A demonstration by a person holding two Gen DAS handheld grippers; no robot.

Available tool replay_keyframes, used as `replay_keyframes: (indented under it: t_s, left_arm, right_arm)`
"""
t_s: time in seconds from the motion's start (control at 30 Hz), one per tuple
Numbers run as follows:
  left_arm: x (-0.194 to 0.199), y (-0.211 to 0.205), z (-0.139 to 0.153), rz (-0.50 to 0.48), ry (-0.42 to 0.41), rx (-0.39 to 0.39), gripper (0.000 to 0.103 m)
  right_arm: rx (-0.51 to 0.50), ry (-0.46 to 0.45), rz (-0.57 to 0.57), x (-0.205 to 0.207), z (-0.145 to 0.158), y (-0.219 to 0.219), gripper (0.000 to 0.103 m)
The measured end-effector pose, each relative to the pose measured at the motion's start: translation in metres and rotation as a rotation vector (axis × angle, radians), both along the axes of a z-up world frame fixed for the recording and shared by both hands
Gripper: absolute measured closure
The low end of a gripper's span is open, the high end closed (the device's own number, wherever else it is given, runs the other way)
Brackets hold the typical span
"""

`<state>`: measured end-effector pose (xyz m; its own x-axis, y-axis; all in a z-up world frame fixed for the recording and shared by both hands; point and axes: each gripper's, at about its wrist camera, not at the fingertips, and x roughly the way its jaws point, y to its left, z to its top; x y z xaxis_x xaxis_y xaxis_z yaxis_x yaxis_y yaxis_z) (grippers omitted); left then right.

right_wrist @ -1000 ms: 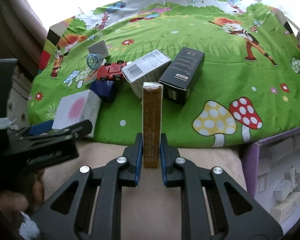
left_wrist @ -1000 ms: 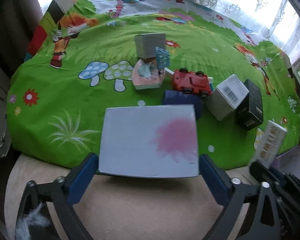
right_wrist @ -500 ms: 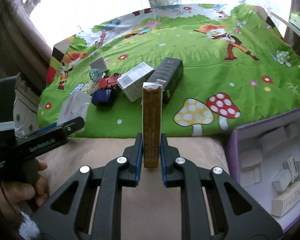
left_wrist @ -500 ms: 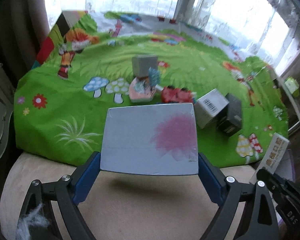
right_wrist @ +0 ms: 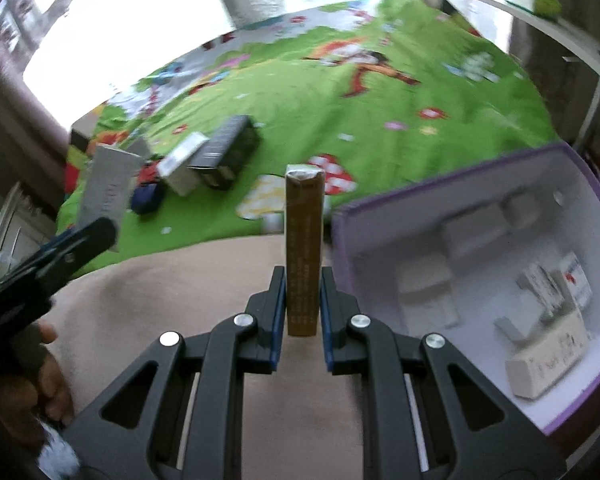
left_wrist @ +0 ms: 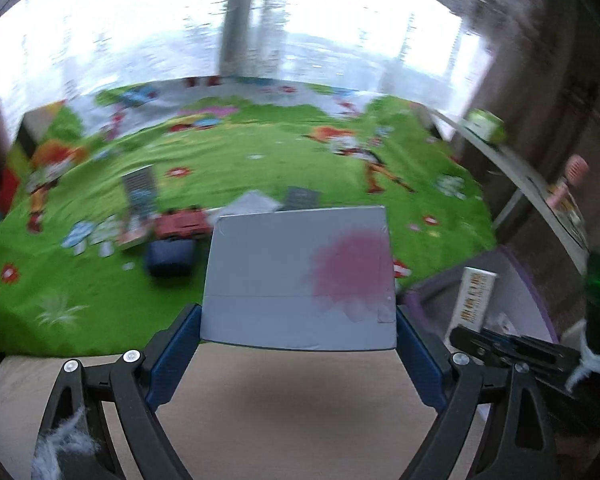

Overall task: Organize rigid objects
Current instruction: 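Carry both boxes into the purple storage box and release them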

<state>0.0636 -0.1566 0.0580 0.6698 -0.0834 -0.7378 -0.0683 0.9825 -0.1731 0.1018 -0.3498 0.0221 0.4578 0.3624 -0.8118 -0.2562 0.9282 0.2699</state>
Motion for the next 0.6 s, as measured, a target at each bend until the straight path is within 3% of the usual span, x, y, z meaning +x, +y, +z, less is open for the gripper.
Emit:
replay_keyframes:
  t_s: [0.27,0.6]
  left_arm:
    - [0.008,-0.074,0.003,-0.232,-0.006,-0.007,0.01]
    - [0.016,-0.125,-0.002,-0.376,0.02,-0.044,0.01]
  right_arm:
    - [-0.025,0.021,-0.155,0.01,-0.009,-0.07,0.084]
    - [-0.023,0.022,-0.265,0.024,-0.011,-0.122,0.084]
